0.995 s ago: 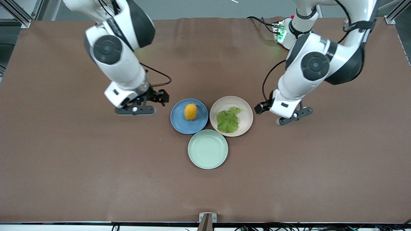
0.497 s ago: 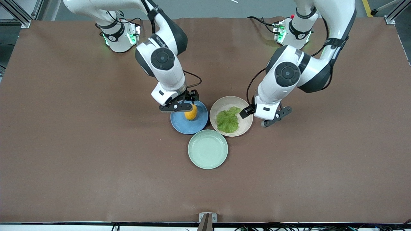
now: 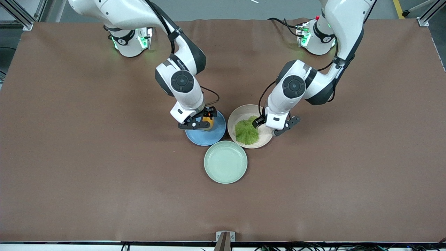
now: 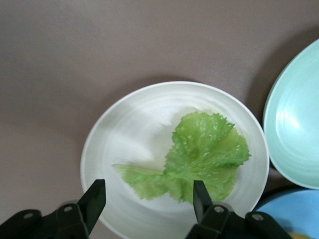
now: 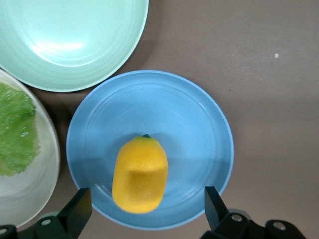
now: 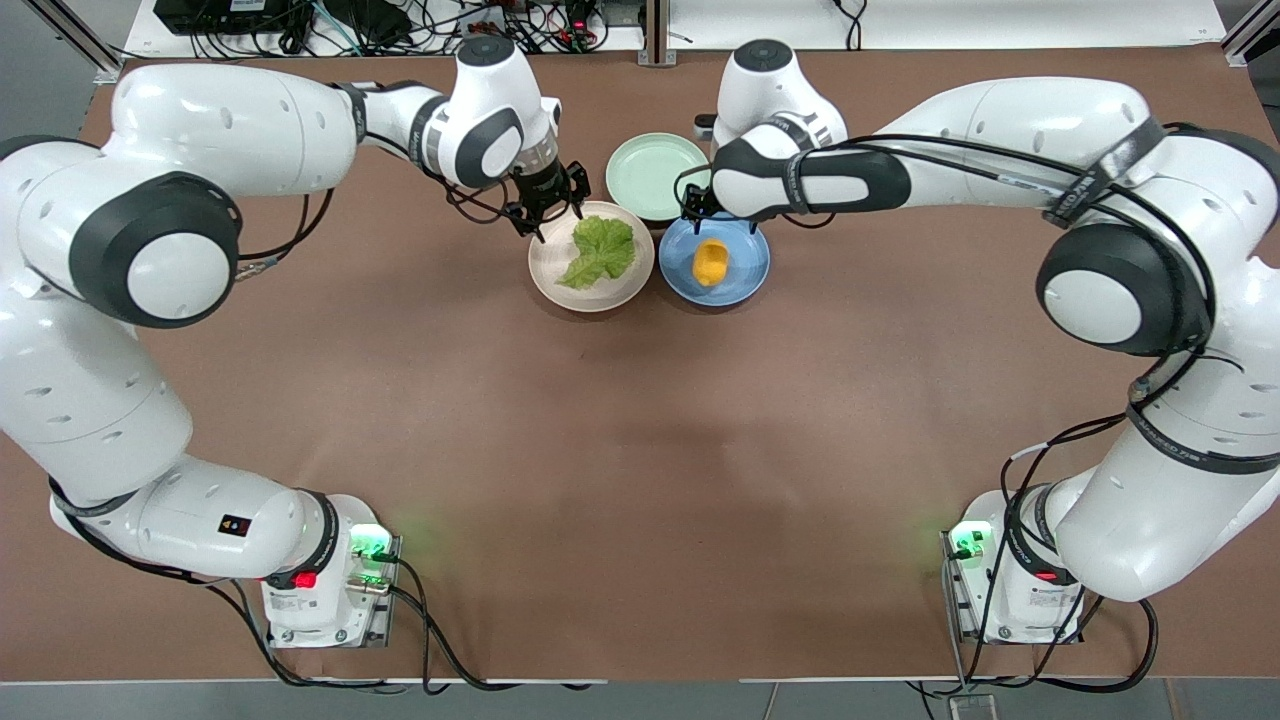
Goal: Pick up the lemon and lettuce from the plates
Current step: 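Lower the right gripper onto the lemon while the left gripper descends to the lettuce, then close the right gripper on the lemon while the left gripper pinches the lettuce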
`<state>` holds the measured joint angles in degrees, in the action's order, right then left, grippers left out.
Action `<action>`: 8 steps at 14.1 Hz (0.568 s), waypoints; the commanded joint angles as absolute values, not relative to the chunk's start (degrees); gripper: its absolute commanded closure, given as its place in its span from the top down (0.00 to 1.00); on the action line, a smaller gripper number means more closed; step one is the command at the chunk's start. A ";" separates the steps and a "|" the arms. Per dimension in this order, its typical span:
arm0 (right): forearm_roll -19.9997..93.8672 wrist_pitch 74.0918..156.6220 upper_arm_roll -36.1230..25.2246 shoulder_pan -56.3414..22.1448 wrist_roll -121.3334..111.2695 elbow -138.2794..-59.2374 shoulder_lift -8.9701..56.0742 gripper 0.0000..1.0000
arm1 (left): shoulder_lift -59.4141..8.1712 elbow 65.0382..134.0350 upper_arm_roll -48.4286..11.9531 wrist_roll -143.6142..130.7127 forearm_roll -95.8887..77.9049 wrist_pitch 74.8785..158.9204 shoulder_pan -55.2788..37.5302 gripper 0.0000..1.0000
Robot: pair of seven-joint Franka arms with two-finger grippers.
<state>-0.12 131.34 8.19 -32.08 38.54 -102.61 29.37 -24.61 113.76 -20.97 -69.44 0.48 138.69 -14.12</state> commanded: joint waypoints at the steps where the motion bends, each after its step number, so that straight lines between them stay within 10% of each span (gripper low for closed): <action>1: -0.35 134.64 7.91 -32.87 39.02 -102.57 32.16 1.00 | -27.59 113.29 -21.01 -74.96 1.23 142.90 -15.64 0.73; 8: -0.18 135.97 7.91 -34.19 39.11 -102.74 34.19 1.00 | -33.04 108.99 -20.48 -78.48 1.23 143.79 -16.00 0.52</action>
